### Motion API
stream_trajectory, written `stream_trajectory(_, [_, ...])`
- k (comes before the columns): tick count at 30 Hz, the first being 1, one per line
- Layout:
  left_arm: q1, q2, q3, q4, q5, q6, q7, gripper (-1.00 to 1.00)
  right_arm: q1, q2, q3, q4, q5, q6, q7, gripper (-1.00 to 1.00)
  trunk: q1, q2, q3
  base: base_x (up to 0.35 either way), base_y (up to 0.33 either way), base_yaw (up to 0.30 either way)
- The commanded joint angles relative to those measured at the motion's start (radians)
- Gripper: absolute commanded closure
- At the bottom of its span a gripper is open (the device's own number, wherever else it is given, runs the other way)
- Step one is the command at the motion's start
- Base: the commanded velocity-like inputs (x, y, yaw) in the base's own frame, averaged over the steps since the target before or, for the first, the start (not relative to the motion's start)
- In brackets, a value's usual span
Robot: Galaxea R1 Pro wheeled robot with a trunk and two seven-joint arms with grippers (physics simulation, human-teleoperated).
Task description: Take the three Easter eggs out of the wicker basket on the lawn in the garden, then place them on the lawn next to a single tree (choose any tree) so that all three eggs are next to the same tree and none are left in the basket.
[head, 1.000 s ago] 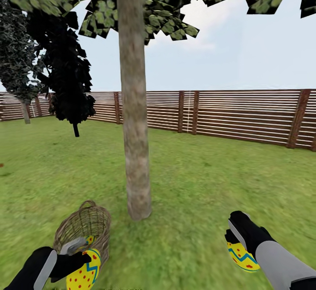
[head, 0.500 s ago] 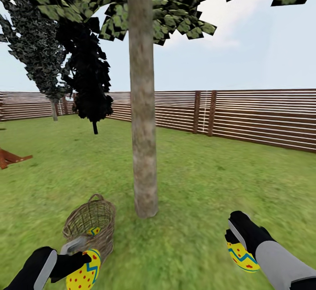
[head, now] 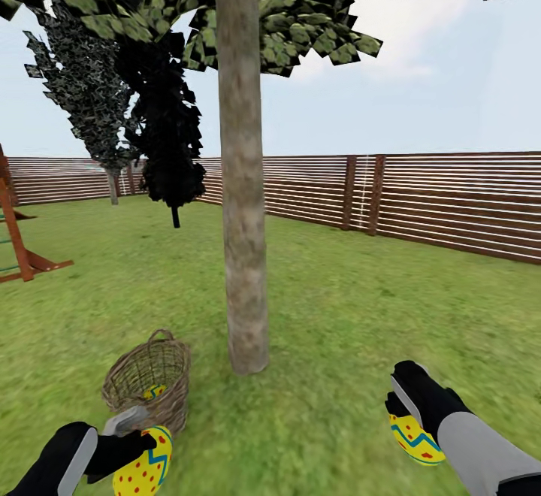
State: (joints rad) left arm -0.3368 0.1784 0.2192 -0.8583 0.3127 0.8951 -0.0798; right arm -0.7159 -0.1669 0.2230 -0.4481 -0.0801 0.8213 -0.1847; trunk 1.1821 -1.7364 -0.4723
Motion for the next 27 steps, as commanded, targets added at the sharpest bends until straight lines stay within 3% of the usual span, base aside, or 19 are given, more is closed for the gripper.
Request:
stream_trajectory(1, [-0.001, -0.001, 0.003, -0.001, -0.008, 0.005, -0.009, 1.0, 0.0, -0.001, 0.007, -0.001, -0.009, 0.004, -0.005, 1.0, 0.0, -0.001, -0.001, 0.106, -0.307, 0.0])
stream_trajectory(3, [-0.001, -0.004, -0.003, -0.02, -0.006, 0.012, -0.011, 1.0, 0.0, 0.0, 0.008, -0.001, -0.01, 0.004, -0.004, 1.0, 0.0, -0.001, -0.001, 0.106, -0.307, 0.0])
stream_trajectory(5, [-0.001, -0.007, -0.003, -0.106, -0.005, 0.04, -0.01, 1.0, 0.0, 0.001, 0.009, -0.001, -0.012, 0.004, -0.004, 1.0, 0.0, -0.001, -0.001, 0.139, -0.305, 0.0])
stream_trajectory(7, [-0.002, -0.008, -0.003, -0.114, -0.007, 0.058, -0.007, 1.0, 0.0, 0.001, 0.009, -0.001, -0.014, 0.004, -0.004, 1.0, 0.0, -0.001, -0.001, 0.177, -0.297, 0.0])
stream_trajectory(10, [-0.028, -0.007, -0.004, 0.013, -0.008, 0.061, -0.005, 1.0, 0.0, 0.005, 0.009, -0.001, -0.016, 0.003, -0.003, 1.0, 0.0, -0.001, -0.001, 0.217, -0.291, 0.0])
stream_trajectory(13, [-0.046, -0.017, -0.005, 0.047, -0.013, 0.057, -0.002, 1.0, 0.0, 0.024, 0.009, 0.006, -0.013, -0.004, -0.004, 1.0, 0.0, -0.001, -0.001, 0.23, -0.288, 0.0])
stream_trajectory(15, [-0.048, -0.02, -0.004, 0.076, -0.012, 0.059, -0.005, 1.0, 0.0, 0.034, 0.009, 0.028, -0.008, -0.05, -0.005, 1.0, 0.0, -0.001, -0.001, 0.233, -0.285, 0.0])
stream_trajectory(27, [-0.048, -0.026, -0.003, 0.082, -0.009, 0.052, -0.001, 1.0, 0.0, 0.038, 0.009, 0.034, -0.006, -0.069, -0.007, 1.0, 0.0, -0.001, -0.001, 0.272, -0.249, 0.0])
